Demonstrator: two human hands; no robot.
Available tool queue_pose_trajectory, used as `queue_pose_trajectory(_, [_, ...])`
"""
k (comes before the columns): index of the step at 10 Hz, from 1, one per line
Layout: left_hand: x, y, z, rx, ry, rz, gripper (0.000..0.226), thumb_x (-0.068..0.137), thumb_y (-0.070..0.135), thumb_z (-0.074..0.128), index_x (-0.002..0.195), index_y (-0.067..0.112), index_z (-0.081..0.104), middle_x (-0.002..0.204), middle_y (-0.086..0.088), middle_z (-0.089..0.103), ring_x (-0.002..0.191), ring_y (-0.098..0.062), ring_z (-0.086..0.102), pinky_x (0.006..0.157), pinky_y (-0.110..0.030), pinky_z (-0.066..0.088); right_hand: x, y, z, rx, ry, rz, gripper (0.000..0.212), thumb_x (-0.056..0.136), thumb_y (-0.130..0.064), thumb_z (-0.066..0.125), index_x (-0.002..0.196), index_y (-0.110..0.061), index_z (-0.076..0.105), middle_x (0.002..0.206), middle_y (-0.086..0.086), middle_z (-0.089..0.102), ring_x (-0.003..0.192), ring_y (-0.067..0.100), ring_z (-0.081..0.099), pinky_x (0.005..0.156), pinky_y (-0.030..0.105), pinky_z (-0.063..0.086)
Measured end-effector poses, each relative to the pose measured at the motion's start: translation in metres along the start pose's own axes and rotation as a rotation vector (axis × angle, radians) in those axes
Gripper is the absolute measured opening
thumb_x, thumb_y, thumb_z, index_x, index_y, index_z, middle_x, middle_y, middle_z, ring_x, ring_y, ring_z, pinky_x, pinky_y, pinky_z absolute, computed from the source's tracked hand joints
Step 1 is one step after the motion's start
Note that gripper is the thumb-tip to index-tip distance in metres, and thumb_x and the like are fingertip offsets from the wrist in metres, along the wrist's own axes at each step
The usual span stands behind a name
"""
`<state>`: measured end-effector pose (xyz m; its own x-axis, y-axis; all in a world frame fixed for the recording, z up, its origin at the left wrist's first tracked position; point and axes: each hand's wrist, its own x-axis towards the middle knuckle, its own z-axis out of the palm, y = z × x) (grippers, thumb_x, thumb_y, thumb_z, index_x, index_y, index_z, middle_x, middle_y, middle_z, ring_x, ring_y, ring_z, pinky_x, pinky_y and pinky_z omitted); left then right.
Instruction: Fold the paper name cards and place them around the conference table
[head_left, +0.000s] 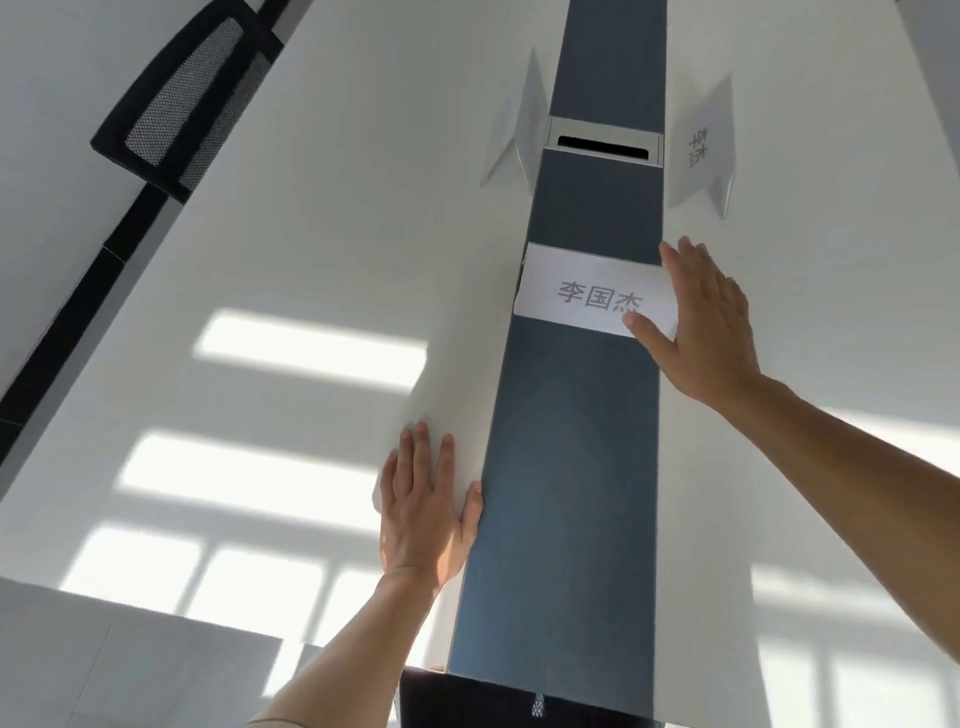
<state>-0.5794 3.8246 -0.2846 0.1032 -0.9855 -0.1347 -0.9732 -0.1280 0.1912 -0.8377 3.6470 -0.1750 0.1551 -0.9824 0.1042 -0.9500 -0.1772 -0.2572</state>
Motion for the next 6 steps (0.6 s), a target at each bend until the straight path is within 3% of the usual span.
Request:
queue_pose_trajectory(1, [-0.002, -0.001, 0.001, 0.002, -0.005, 0.001, 0.066, 0.093, 0.051, 0.028, 0.144, 0.009, 0.038, 0.154, -0.021, 0.029, 0.145, -0.036, 0.024, 0.116, -0.042, 0.014, -0.052, -0.015, -0.023, 0.258, 0.038, 0.102, 0.045, 0.094, -0.034, 0.055, 0.133, -0.012, 0.052, 0.135, 0.01, 0.06, 0.12, 0.028, 0.058, 0.102, 0.047, 0.047])
queue_pose_trajectory(2, [-0.006, -0.004, -0.005, -0.017, -0.06, 0.01, 0.066, 0.094, 0.052, 0.026, 0.147, 0.013, 0.032, 0.158, -0.017, 0.021, 0.147, -0.032, 0.016, 0.119, -0.042, 0.013, -0.112, -0.028, -0.054, 0.56, 0.062, 0.216, 0.017, 0.091, -0.019, 0.06, 0.103, -0.012, 0.071, 0.092, 0.006, 0.076, 0.083, 0.018, 0.073, 0.085, 0.039, 0.058])
queue_pose_trajectory(3, [-0.014, -0.004, -0.03, -0.136, -0.158, 0.002, 0.052, 0.095, 0.044, 0.042, 0.139, 0.016, 0.044, 0.156, -0.009, 0.031, 0.144, -0.028, 0.026, 0.116, -0.04, 0.021, -0.165, -0.041, -0.098, 0.746, 0.144, 0.256, 0.012, 0.092, -0.009, 0.06, 0.099, -0.008, 0.07, 0.077, 0.001, 0.075, 0.071, 0.012, 0.074, 0.068, 0.021, 0.056])
queue_pose_trajectory(4, [-0.046, -0.012, -0.071, -0.474, -0.258, -0.054, 0.035, 0.095, 0.035, 0.05, 0.122, 0.016, 0.061, 0.125, -0.006, 0.065, 0.111, -0.022, 0.06, 0.096, -0.035, 0.046, -0.204, -0.059, -0.156, 0.839, 0.276, 0.247, 0.013, 0.093, -0.012, 0.059, 0.101, -0.013, 0.07, 0.082, -0.001, 0.075, 0.07, 0.012, 0.073, 0.063, 0.017, 0.054])
queue_pose_trajectory(5, [-0.094, -0.03, -0.105, -0.604, -0.311, -0.057, 0.024, 0.093, 0.03, 0.055, 0.112, 0.02, 0.065, 0.104, -0.004, 0.073, 0.092, -0.017, 0.069, 0.088, -0.035, 0.054, -0.229, -0.076, -0.223, 0.949, 0.38, 0.162, 0.016, 0.089, -0.037, 0.061, 0.099, -0.028, 0.068, 0.081, -0.005, 0.076, 0.068, 0.013, 0.072, 0.062, 0.02, 0.053])
queue_pose_trajectory(6, [-0.156, -0.066, -0.117, -0.615, -0.308, -0.111, 0.007, 0.085, 0.044, 0.059, 0.09, 0.043, 0.063, 0.086, 0.011, 0.074, 0.08, -0.007, 0.07, 0.084, -0.039, 0.057, -0.246, -0.089, -0.298, 1.083, 0.335, 0.102, 0.029, 0.077, -0.057, 0.057, 0.09, -0.033, 0.067, 0.077, -0.012, 0.074, 0.066, 0.007, 0.069, 0.06, 0.014, 0.05])
